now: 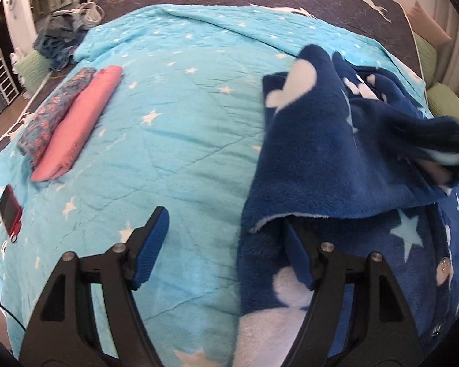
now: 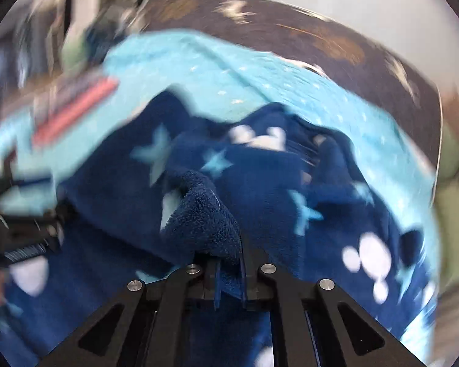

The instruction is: Fold small clothes

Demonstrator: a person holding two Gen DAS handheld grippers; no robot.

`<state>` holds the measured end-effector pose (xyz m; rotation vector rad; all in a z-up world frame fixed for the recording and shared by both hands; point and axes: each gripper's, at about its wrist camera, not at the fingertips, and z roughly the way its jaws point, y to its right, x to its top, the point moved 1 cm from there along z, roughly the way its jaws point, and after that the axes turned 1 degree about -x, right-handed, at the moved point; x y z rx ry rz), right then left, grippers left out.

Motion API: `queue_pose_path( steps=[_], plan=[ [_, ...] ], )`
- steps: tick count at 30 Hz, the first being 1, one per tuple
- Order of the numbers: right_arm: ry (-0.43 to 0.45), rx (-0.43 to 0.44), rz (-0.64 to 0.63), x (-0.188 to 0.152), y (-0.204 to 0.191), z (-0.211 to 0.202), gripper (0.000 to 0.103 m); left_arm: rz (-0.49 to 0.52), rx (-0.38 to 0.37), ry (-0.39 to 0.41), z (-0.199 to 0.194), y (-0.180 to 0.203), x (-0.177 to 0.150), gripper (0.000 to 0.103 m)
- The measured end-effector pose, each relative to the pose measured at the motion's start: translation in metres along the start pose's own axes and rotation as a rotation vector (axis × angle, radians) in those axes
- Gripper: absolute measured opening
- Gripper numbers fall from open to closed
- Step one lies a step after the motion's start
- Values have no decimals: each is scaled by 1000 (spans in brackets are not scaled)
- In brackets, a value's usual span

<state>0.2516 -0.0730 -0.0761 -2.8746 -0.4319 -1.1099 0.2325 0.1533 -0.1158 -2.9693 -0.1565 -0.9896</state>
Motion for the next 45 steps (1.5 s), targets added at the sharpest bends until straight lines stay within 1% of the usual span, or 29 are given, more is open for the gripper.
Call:
queue_pose_path(
  steps=[1,2,4,5,6,7,9,10,11,12,14,16,17,20,21,23,24,26,29,30,31,32,33,35,38,41,42,44,45],
  plan=[
    [13,18,102,-3,24,-9,8,-4,8,10,-3,-1,-2,74],
    [20,45,232,-9,55,-18,8,-6,16,18,-6,-1,-2,75],
    [-4,105,468,-30,109,-25,9,3,32,33,-11,1,-5,75],
    [-45,161,618,-48,140,-22,9,13,35,33,-12,2,-6,75],
    [-90,203,715,-64,158,-18,10,24,39,33,-12,4,-7,76],
    [-155,250,824,-88,180,-10,13,33,44,33,-13,6,-8,76],
    [-212,261,904,-115,196,-5,19,50,61,39,-14,9,-9,76],
    [-204,284,937,-128,204,-6,19,51,64,38,-14,9,-9,76],
    [-191,301,946,-133,207,-9,19,48,64,35,-14,8,-9,76],
    [-189,299,945,-134,208,-13,20,44,62,33,-14,7,-9,76],
    [-171,244,912,-130,210,-25,25,41,63,31,-16,7,-9,76],
    [-137,174,851,-119,207,-34,35,45,66,37,-19,8,-10,76],
    [-115,145,807,-112,206,-39,38,48,66,42,-21,8,-10,76],
    [-80,125,727,-97,201,-43,40,53,72,78,-31,6,-10,76],
    [-73,132,711,-93,199,-44,40,63,97,99,-34,7,-9,76],
    [-71,144,672,-85,193,-42,41,82,131,108,-33,6,-7,76],
    [-72,148,656,-81,188,-42,41,81,127,99,-33,4,-7,76],
    [-72,186,605,-66,175,-41,41,66,90,87,-32,2,-7,76],
    [-77,268,451,-24,140,-39,41,77,68,73,-29,3,-9,76],
    [-81,298,392,-9,128,-36,45,91,63,67,-27,5,-11,76],
    [-89,328,329,8,113,-32,53,99,57,62,-25,7,-12,76],
    [-106,361,257,32,93,-23,57,108,49,56,-24,9,-13,76],
    [-119,379,227,44,83,-16,64,120,41,49,-21,12,-13,76],
    [-173,438,162,81,48,9,67,131,35,42,-16,15,-13,76],
    [-257,521,54,119,3,45,72,128,29,29,-11,15,-10,76],
    [-338,521,-46,146,-37,89,73,113,12,27,-10,12,-11,76],
    [-366,512,-59,151,-46,103,73,103,4,23,-8,10,-11,76],
    [-450,472,-62,158,-57,139,73,90,-9,18,-7,7,-12,76],
    [-497,474,-48,158,-59,153,73,79,-22,15,-6,5,-13,76]
  ],
)
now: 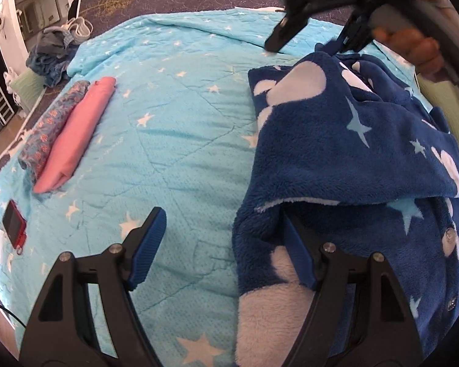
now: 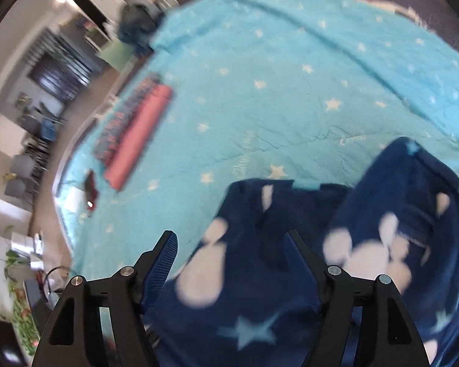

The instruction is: Fold small clothes

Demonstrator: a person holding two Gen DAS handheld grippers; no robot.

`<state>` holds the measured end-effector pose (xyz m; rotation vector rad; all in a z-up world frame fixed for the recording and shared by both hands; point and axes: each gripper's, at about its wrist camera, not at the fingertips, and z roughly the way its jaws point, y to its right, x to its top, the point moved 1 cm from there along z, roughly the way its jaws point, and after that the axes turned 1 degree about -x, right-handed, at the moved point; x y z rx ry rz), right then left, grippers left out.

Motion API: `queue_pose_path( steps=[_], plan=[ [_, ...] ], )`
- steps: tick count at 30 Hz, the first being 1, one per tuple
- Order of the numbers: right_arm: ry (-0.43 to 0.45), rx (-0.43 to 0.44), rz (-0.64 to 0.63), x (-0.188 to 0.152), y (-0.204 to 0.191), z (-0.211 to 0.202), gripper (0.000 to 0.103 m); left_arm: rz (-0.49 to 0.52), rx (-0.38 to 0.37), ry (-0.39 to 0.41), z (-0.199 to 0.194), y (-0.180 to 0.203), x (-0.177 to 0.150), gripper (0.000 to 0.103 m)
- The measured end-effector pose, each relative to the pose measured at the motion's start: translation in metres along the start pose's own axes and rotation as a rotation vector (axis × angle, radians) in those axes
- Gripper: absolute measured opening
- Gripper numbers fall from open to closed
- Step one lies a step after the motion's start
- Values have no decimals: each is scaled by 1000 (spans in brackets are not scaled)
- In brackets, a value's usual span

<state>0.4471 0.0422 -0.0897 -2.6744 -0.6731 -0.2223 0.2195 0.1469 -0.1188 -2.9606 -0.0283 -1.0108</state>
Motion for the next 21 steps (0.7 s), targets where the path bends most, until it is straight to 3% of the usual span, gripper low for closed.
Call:
queue_pose_path(
  steps=[2,5,8,11,13,21],
  plan=[
    [-128,107,46,4,7,28,73,-13,-16,-4,2,-3,0,77],
    [-258,172,-1,-4,-1,53,73,-35,-45,-8,5,-7,0,77],
    [-233,143,-80,-2,-17,60,73,-46,-56,-5,4,-8,-2,77],
    [-161,253,-56,11,-25,52,43,-50,-53,8,1,-8,-3,77],
    [-124,290,-57,20,-30,47,42,-60,-43,21,-2,-10,-4,77],
    [-134,194,33,32,-23,83,42,-120,-17,8,-6,-23,-10,84]
  ],
)
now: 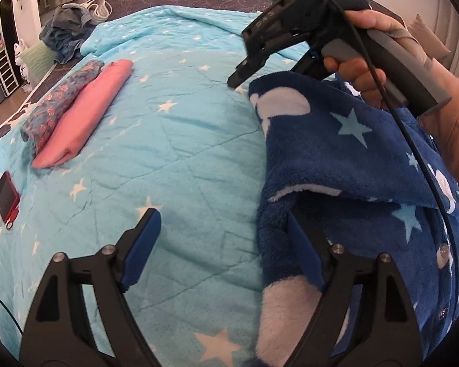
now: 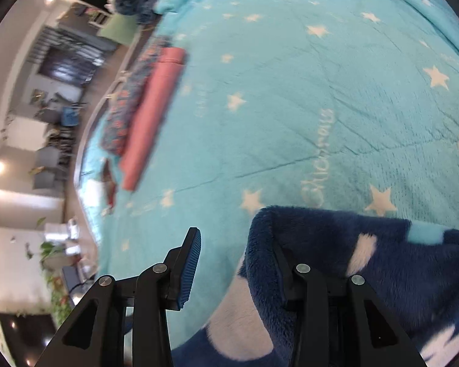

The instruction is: Fold small clothes

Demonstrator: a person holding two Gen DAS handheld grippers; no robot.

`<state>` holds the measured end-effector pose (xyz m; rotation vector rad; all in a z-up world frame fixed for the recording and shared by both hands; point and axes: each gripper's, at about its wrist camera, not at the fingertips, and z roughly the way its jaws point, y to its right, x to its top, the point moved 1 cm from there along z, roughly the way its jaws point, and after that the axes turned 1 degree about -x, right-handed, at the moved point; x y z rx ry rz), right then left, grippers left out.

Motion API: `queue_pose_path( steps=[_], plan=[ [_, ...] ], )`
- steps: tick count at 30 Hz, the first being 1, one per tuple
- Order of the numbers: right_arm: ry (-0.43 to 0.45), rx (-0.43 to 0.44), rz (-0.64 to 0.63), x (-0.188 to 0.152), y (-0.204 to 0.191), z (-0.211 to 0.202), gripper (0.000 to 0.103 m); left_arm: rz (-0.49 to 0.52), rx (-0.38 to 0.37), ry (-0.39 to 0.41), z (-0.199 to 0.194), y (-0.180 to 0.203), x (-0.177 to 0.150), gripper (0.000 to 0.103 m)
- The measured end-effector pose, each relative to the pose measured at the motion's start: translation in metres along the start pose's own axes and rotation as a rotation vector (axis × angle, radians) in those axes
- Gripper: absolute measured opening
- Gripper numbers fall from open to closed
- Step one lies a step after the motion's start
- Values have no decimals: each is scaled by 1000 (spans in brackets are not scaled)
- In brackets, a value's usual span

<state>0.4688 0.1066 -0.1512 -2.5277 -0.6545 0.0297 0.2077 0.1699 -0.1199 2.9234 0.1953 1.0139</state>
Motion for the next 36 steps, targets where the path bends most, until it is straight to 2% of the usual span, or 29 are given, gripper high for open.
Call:
queue_pose_path(
  steps=[2,3,4,6,9,10,11,13,14,16,18,20,22,23,24,25,26,27,29,30,32,34,36],
  plan=[
    [49,20,33,-2,5,-12,42,1,1,-2,-2,-2,-2,84],
    [108,-5,51,-5,8,-27,44,0,2,-2,-3,-3,-2,84],
    [150,-44,61,-9,9,-39,52,-1,3,-2,-5,-4,-3,84],
    [198,-115,77,-19,15,-63,58,-7,7,2,-10,-8,-4,84],
    [289,-243,38,-57,18,-110,58,-34,78,59,-28,-18,-3,83],
    [310,-282,11,-78,21,-125,58,-44,65,91,-38,-20,0,82],
    [339,-315,-18,-105,23,-139,58,-52,16,118,-48,-21,5,82],
    [381,-308,-23,-151,32,-158,54,-46,-91,148,-61,-13,16,78],
    [415,-247,26,-185,44,-168,49,-35,-138,163,-65,-6,24,78],
    [443,-148,118,-228,63,-174,33,5,-229,194,-66,16,40,78],
    [467,-122,197,-253,79,-168,28,43,-271,191,-55,36,49,78],
    [493,-163,288,-271,103,-158,25,71,-262,117,-22,55,56,78],
    [490,-265,388,-279,131,-150,23,73,-223,37,9,57,53,78],
    [496,-336,447,-282,150,-145,19,77,-156,-7,29,55,49,78],
    [511,-340,463,-283,161,-142,11,76,-84,-46,46,50,44,81],
    [530,-302,468,-284,170,-139,9,27,-102,-85,59,41,40,83],
    [555,-267,485,-286,175,-138,9,-33,-154,-70,56,32,41,83],
    [561,-270,486,-285,171,-139,10,-46,-151,-67,52,29,42,83],
    [565,-321,425,-286,149,-144,13,-47,-97,-73,43,26,47,83],
    [572,-320,409,-289,144,-148,14,-44,-84,-66,36,25,48,82],
    [634,-242,378,-304,131,-161,14,-48,-77,-36,23,27,49,82],
    [665,-181,380,-320,134,-170,21,-37,-98,1,10,30,48,82],
    [628,-222,389,-333,141,-161,25,-1,-70,-4,10,38,47,82]
  ],
)
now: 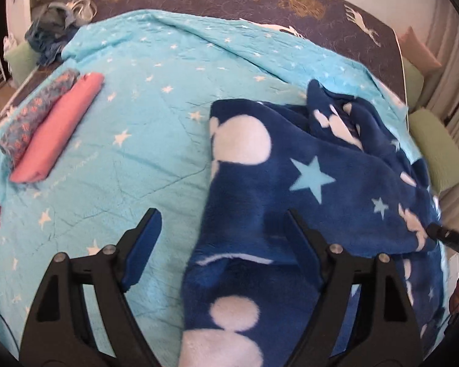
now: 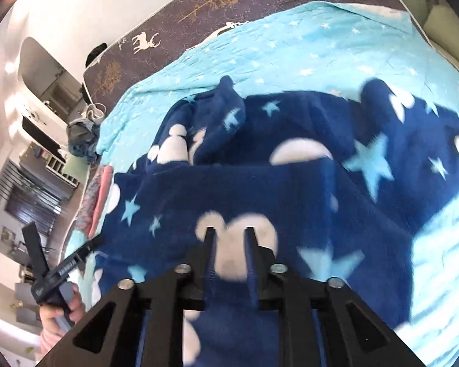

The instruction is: Fold small clothes

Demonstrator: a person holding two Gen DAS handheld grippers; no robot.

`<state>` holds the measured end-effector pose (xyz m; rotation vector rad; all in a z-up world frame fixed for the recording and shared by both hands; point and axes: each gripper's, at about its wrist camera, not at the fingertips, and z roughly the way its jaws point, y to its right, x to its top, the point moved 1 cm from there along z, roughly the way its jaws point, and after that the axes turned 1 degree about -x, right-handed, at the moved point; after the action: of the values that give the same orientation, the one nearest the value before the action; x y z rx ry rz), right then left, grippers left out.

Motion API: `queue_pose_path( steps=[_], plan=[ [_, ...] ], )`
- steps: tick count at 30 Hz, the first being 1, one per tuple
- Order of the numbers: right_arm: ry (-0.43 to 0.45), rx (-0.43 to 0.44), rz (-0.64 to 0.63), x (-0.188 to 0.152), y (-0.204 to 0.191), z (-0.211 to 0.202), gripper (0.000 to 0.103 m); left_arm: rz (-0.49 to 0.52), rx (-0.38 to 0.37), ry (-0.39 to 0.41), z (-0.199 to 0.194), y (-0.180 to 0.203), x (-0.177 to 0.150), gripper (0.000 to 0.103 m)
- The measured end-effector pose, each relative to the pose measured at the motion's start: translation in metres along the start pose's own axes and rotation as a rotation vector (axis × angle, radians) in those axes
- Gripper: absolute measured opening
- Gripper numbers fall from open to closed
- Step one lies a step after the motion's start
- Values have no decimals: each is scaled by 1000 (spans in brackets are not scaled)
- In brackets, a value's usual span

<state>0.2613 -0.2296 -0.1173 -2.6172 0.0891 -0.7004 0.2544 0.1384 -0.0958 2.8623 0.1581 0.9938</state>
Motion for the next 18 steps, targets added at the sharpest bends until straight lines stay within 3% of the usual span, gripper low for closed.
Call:
queue_pose_path(
  steps=[2,5,8,10,14,18],
  plan=[
    [-50,-44,28,-16,18,11,23,39,57,-67,13,7,-9,82],
    [25,42,144,-26,30,-12,24,15,82,-66,6,9,-20,81],
    [123,68,171,-34,39,-47,30,21,38,-44,-17,23,-22,81],
    [176,45,209,-33,56,-60,50,68,18,-1,-38,44,-18,81],
    [277,24,479,-50,136,-94,54,171,-43,62,-66,90,-12,82],
    [315,65,666,-70,202,-113,54,249,-100,48,-61,144,-17,82]
  ],
)
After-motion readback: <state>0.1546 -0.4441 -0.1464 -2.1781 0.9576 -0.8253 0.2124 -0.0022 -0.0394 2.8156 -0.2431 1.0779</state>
